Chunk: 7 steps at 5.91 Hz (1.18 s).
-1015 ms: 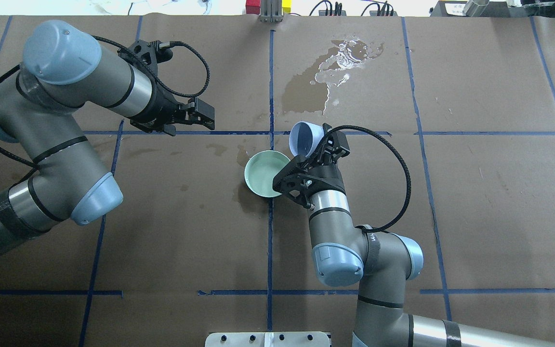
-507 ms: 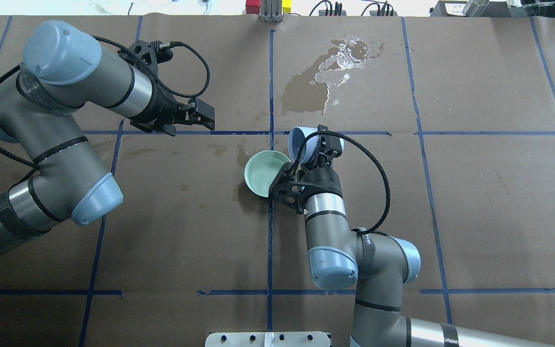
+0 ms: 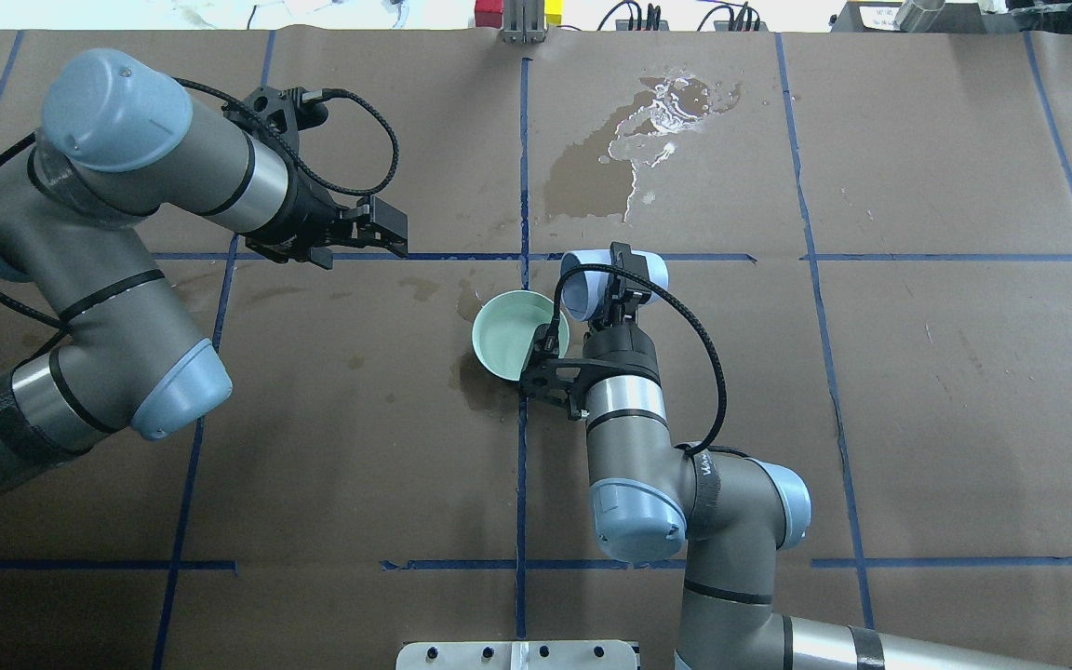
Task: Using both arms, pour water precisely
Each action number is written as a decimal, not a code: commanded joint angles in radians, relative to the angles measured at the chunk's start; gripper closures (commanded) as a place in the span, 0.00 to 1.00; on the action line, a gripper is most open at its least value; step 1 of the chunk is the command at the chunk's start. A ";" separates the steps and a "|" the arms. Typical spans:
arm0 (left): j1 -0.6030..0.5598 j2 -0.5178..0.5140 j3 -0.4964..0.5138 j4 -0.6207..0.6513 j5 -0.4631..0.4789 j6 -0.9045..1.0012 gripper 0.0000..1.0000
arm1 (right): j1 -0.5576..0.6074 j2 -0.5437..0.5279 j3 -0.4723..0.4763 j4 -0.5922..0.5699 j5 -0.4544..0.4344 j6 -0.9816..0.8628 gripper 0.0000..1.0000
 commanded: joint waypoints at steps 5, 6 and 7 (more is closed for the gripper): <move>0.000 0.002 -0.003 0.001 0.002 -0.002 0.00 | -0.006 0.022 -0.004 -0.012 -0.043 -0.271 0.96; -0.001 0.003 -0.008 0.001 0.000 -0.005 0.00 | -0.017 0.025 -0.003 -0.026 -0.073 -0.315 0.96; -0.001 0.003 -0.008 0.001 0.000 -0.005 0.00 | -0.031 0.024 -0.007 -0.028 -0.097 -0.354 0.95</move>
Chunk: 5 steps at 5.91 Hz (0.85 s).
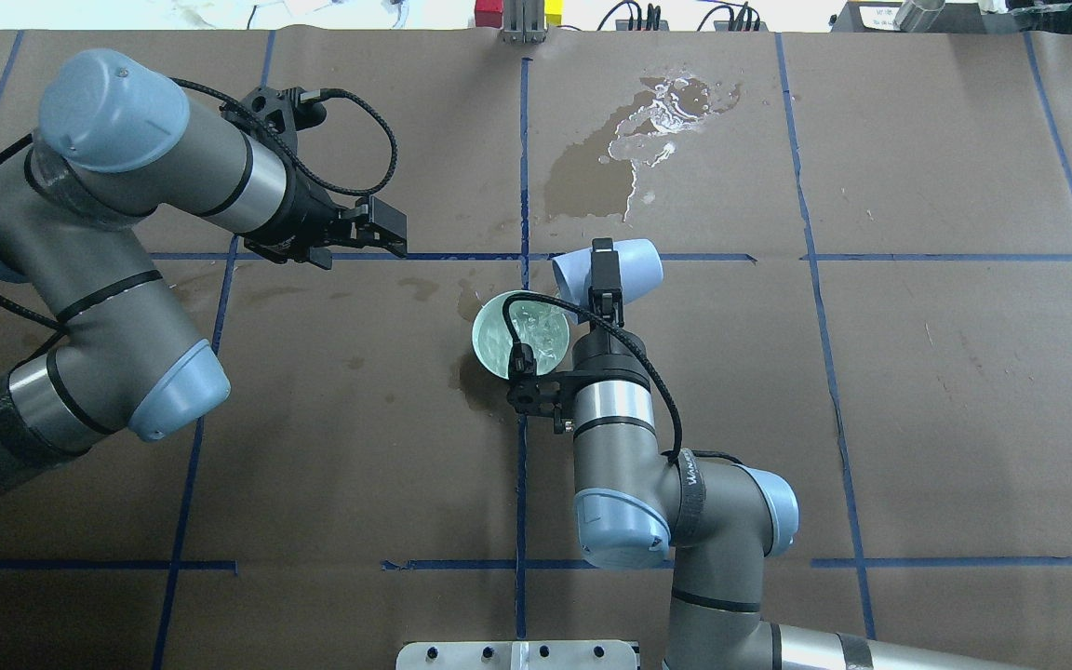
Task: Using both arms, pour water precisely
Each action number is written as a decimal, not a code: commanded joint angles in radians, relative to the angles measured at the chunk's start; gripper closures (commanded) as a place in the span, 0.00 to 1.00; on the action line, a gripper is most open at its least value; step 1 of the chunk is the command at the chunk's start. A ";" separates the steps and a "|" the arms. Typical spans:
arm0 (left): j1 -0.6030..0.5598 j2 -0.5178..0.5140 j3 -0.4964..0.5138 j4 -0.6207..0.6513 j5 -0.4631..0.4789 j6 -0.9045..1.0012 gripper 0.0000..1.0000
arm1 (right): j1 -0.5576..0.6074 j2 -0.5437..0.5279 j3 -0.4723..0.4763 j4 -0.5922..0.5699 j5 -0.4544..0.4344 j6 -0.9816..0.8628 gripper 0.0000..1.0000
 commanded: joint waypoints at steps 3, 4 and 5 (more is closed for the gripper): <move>0.001 0.002 0.000 0.000 0.001 -0.001 0.00 | -0.016 0.002 -0.004 -0.004 -0.061 -0.252 0.95; 0.001 0.002 0.000 0.000 0.000 -0.001 0.00 | -0.016 0.004 -0.004 -0.004 -0.064 -0.259 0.95; 0.001 0.002 0.000 0.000 0.000 -0.001 0.00 | -0.018 0.009 0.005 0.022 -0.066 -0.227 0.95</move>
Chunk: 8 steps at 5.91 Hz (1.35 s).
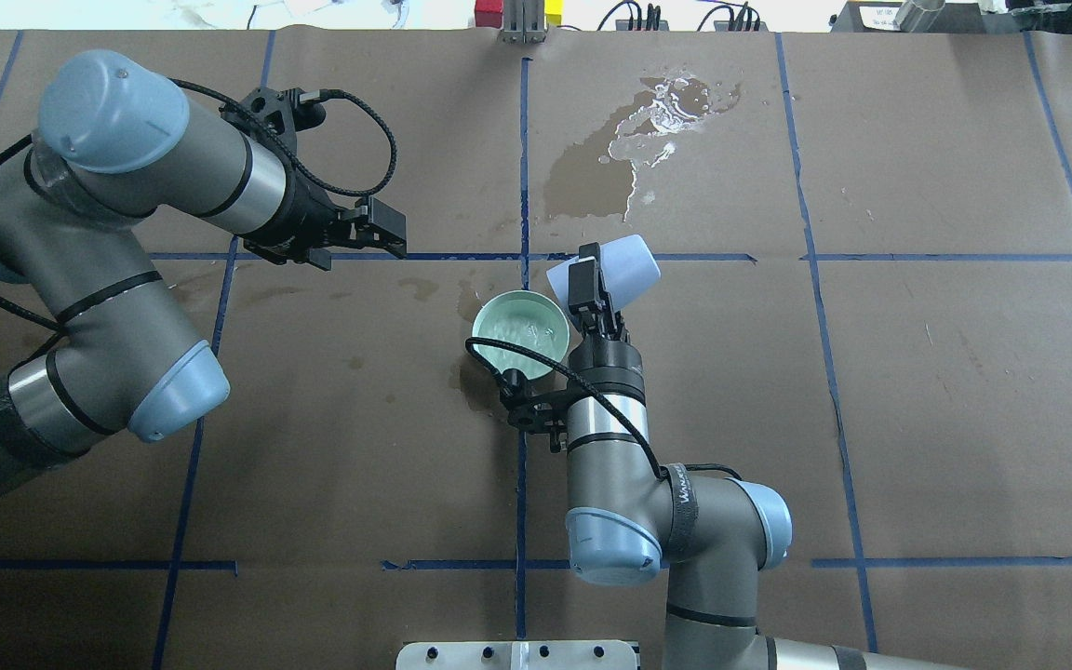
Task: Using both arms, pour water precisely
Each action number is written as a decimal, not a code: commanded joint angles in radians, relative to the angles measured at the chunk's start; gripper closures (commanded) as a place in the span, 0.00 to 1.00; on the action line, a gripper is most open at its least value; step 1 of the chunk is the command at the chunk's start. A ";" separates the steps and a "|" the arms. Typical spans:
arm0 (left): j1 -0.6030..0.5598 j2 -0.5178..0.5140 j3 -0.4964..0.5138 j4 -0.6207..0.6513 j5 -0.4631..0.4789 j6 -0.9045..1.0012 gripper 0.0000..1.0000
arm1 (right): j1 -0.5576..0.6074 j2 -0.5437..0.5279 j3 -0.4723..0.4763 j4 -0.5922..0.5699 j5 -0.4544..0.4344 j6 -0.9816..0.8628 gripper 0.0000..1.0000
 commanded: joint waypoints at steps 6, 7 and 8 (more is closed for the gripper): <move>0.002 0.000 0.000 -0.002 0.001 0.000 0.00 | 0.013 -0.033 0.011 0.240 0.053 1.050 0.91; 0.002 0.000 0.000 -0.002 0.001 0.000 0.00 | 0.014 -0.106 0.013 0.387 0.085 1.091 0.95; 0.000 0.000 0.000 -0.002 0.003 0.000 0.00 | 0.017 -0.142 0.013 0.448 0.085 1.242 0.96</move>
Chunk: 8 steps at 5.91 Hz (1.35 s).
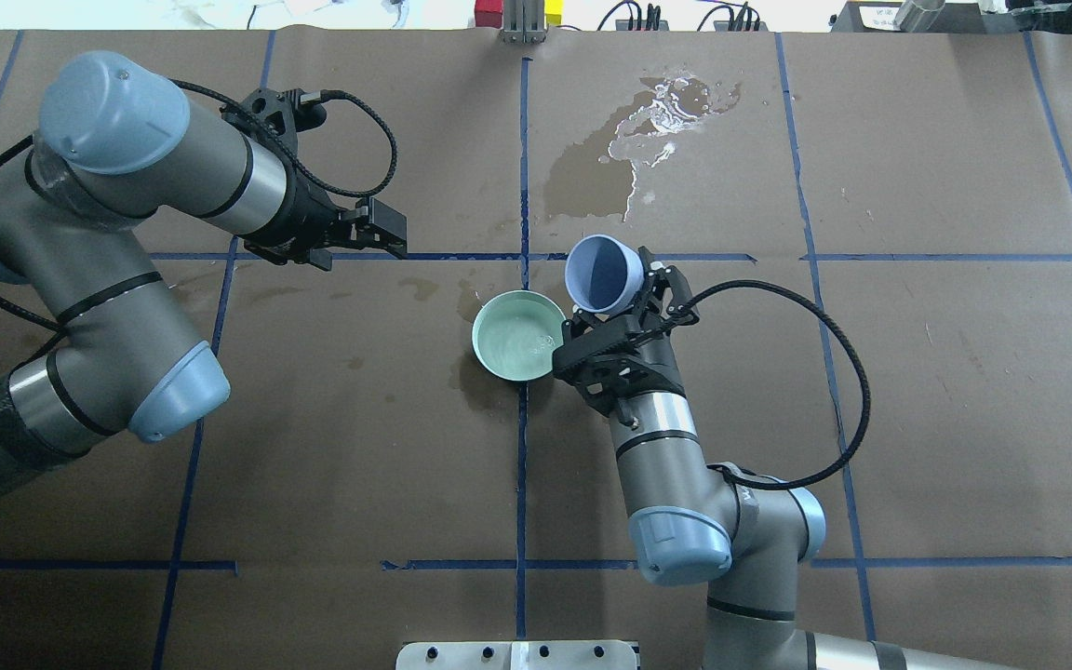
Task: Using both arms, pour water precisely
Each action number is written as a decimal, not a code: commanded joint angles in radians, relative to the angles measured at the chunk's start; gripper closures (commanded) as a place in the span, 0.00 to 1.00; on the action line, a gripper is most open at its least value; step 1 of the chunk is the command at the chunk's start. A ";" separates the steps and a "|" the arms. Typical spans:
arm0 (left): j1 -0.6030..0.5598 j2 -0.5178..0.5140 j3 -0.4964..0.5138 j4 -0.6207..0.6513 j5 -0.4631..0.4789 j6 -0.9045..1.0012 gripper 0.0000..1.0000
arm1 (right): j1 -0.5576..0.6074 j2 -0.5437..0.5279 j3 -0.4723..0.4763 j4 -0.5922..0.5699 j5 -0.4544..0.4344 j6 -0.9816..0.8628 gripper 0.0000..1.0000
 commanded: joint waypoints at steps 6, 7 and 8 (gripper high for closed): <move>-0.004 0.000 -0.005 0.000 0.001 0.000 0.00 | 0.098 -0.654 0.136 0.399 0.126 0.453 1.00; -0.003 0.000 -0.005 0.001 0.001 -0.009 0.00 | 0.107 -0.699 0.131 0.409 0.128 0.476 1.00; -0.004 0.000 -0.005 0.001 0.001 -0.009 0.00 | 0.106 -0.731 0.107 0.462 0.149 0.583 1.00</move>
